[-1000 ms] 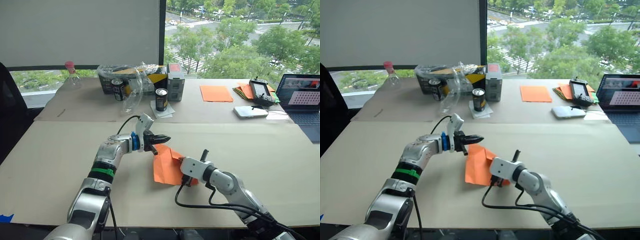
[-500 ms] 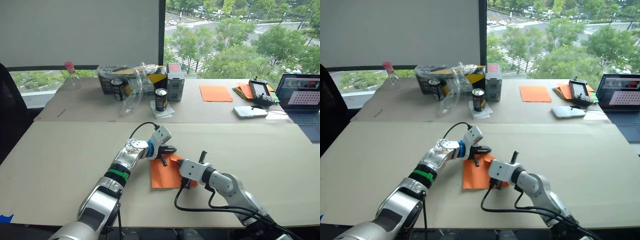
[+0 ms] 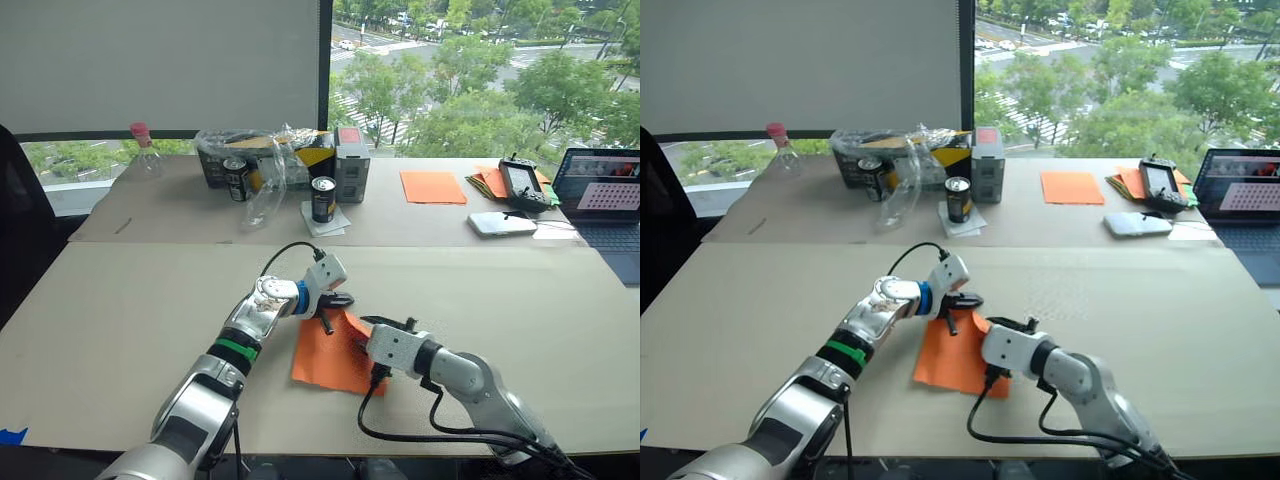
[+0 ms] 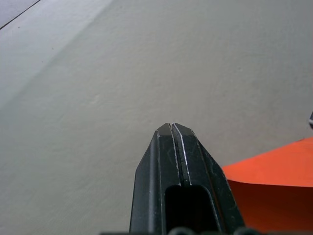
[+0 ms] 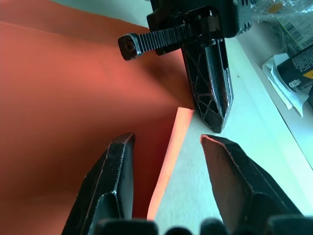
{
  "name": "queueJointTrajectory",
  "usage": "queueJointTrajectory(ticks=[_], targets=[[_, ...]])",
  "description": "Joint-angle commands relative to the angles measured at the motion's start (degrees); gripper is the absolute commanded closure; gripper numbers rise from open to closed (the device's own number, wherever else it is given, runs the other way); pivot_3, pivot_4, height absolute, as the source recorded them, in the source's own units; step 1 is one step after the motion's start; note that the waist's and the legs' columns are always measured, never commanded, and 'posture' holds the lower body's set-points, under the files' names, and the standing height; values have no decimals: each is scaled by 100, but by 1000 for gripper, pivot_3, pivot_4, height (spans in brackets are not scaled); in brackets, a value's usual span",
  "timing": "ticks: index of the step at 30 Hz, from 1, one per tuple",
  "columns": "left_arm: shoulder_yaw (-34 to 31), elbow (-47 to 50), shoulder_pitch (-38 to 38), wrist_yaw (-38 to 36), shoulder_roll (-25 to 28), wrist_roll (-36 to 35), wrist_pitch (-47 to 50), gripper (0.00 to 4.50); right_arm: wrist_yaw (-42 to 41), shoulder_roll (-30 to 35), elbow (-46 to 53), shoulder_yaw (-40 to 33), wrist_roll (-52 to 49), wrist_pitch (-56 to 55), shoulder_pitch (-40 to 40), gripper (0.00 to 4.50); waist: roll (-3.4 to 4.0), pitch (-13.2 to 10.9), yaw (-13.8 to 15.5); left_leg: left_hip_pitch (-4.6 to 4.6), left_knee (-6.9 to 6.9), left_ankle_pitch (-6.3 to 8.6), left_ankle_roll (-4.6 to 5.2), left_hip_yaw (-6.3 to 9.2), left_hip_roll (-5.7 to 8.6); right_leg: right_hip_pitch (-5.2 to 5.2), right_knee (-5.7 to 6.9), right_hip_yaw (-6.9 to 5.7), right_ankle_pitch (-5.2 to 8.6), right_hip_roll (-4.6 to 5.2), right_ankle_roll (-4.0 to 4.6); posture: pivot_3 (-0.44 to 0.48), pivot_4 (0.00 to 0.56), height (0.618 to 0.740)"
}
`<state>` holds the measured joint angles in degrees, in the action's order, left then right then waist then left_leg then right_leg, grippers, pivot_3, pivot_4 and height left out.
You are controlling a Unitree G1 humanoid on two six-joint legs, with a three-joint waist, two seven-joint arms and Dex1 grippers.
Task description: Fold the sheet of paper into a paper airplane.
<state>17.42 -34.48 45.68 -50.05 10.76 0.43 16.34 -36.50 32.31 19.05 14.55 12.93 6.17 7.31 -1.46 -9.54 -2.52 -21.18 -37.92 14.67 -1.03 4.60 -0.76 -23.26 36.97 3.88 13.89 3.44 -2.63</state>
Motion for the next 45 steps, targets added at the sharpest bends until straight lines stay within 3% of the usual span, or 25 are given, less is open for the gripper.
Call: queueJointTrajectory(ticks=[1, 12, 29, 32, 36, 40, 45], targets=[[149, -8, -204, -42, 53, 161, 51, 4500, -164, 88, 603, -506, -434, 261, 111, 2219, 0, 0, -3, 3, 0, 0, 0, 0, -1, 3, 1, 1, 0, -1, 0, 0, 150, 720], [-327, 206, -171, 0, 122, -167, 337, 4500, -104, -211, 421, -33, -257, 578, 30, 2219, 0, 0, 2, 4, 0, 0, 0, 1, -1, 2, 2, 0, 1, -1, -1, 0, 150, 720], [-279, 432, -290, -71, 169, -203, 445, 4500, 139, -385, 715, -33, -260, 1056, -44, 2219, 0, 0, 6, 3, 0, 0, 0, 1, -1, 1, 2, 0, 1, -1, -1, 0, 150, 720], [-291, 471, -301, -65, 179, -208, 449, 4500, 248, -419, 586, -10, -180, 1025, -35, 2961, 0, 0, 10, 4, 0, 0, 0, 1, -1, 1, 3, 0, 1, -1, -1, 0, 150, 720], [-584, 617, -239, -81, 206, -478, 452, 4500, 245, -433, 444, 121, -138, 919, -24, 4387, 0, 0, 5, 3, 0, 0, 0, 1, -1, 1, 3, 0, 1, -1, -1, 0, 150, 720], [-753, 1223, -317, -398, 380, -771, 260, 4500, 298, -405, 319, 236, -7, 788, -31, 4450, 0, -1, 0, 1, 0, 0, 0, 1, -2, -3, 3, 0, 1, -1, -1, 0, 150, 720], [-975, 2052, -428, -626, 745, -1244, 1034, 4500, 316, -222, -32, 433, 294, 353, -39, 4450, 0, -1, 11, -6, 0, 0, -1, 0, -1, -10, 3, 0, 0, 1, 0, 0, 150, 720]])
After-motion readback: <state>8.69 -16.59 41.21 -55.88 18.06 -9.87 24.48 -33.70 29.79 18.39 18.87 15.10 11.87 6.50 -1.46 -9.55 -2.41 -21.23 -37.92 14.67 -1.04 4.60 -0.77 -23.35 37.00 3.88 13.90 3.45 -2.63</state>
